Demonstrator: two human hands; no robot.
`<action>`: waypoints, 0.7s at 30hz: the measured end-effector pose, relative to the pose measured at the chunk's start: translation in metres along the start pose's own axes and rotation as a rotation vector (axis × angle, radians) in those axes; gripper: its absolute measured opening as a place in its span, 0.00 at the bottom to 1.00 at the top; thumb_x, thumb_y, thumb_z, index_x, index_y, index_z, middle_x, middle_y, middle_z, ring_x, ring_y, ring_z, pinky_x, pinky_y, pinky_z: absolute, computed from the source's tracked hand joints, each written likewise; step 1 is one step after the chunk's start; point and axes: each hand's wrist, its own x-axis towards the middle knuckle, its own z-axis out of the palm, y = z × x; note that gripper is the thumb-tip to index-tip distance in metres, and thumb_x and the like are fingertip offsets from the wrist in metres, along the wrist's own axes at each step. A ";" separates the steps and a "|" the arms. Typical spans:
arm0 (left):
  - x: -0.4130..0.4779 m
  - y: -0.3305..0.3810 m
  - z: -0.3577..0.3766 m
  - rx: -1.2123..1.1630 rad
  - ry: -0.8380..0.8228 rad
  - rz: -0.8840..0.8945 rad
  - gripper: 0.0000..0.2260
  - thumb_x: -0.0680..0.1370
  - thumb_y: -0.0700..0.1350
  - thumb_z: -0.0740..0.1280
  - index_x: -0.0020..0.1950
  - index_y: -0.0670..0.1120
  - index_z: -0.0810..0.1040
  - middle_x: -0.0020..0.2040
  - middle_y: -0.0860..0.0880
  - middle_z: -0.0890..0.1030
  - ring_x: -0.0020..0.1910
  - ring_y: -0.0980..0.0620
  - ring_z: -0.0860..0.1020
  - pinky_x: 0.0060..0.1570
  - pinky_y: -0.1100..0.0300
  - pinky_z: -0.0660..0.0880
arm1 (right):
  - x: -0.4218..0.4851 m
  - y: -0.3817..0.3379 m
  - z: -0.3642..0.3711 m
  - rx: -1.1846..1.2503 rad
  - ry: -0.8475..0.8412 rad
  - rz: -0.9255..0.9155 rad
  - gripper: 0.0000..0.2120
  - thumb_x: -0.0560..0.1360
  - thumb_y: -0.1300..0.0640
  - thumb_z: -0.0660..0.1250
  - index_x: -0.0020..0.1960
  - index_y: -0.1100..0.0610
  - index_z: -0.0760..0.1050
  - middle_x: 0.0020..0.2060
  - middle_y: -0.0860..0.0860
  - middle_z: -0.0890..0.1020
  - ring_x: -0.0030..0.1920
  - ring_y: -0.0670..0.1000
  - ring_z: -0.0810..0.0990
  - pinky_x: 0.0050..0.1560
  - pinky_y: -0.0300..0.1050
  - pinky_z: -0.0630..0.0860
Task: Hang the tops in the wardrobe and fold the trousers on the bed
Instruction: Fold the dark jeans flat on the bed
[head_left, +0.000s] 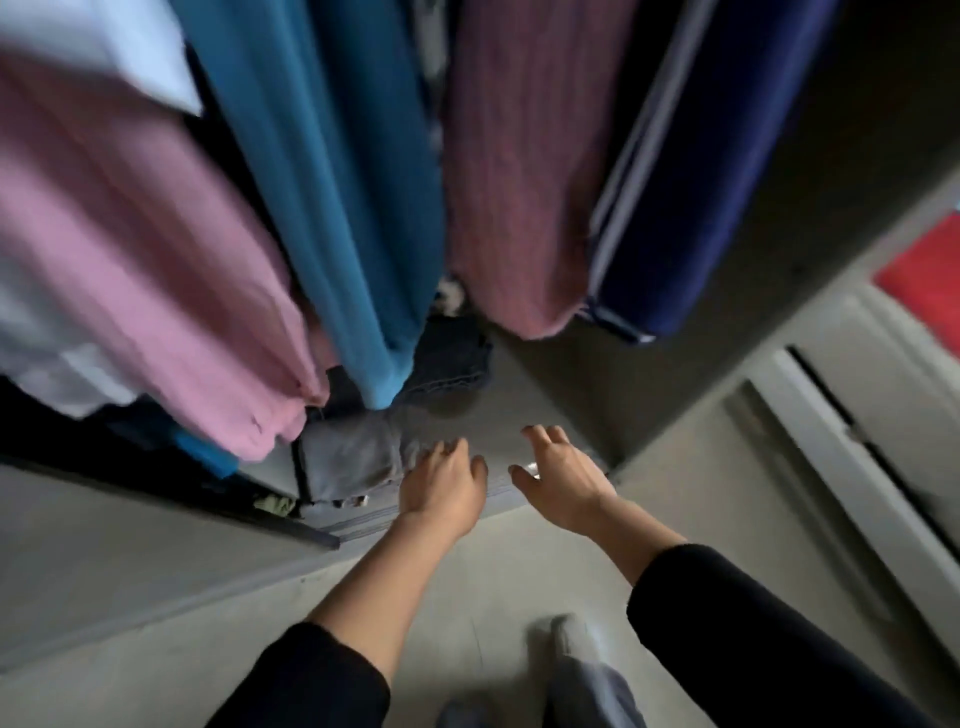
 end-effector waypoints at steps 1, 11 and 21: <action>-0.015 0.023 -0.015 0.023 -0.007 0.048 0.14 0.81 0.51 0.54 0.59 0.46 0.73 0.60 0.43 0.76 0.60 0.42 0.73 0.55 0.50 0.71 | -0.024 0.003 -0.022 0.004 0.027 0.022 0.25 0.79 0.48 0.62 0.72 0.57 0.62 0.66 0.57 0.69 0.63 0.60 0.73 0.61 0.51 0.72; -0.099 0.269 -0.026 0.234 -0.128 0.486 0.15 0.82 0.50 0.53 0.63 0.45 0.71 0.65 0.44 0.72 0.64 0.43 0.68 0.61 0.51 0.65 | -0.211 0.142 -0.163 0.036 0.267 0.361 0.29 0.77 0.45 0.63 0.74 0.53 0.60 0.68 0.54 0.68 0.67 0.57 0.68 0.63 0.53 0.70; -0.186 0.550 0.075 0.330 -0.273 0.749 0.19 0.80 0.54 0.53 0.65 0.46 0.70 0.67 0.45 0.70 0.67 0.44 0.65 0.62 0.48 0.65 | -0.392 0.378 -0.244 0.109 0.383 0.723 0.27 0.76 0.46 0.63 0.72 0.51 0.61 0.67 0.53 0.68 0.67 0.57 0.65 0.61 0.56 0.68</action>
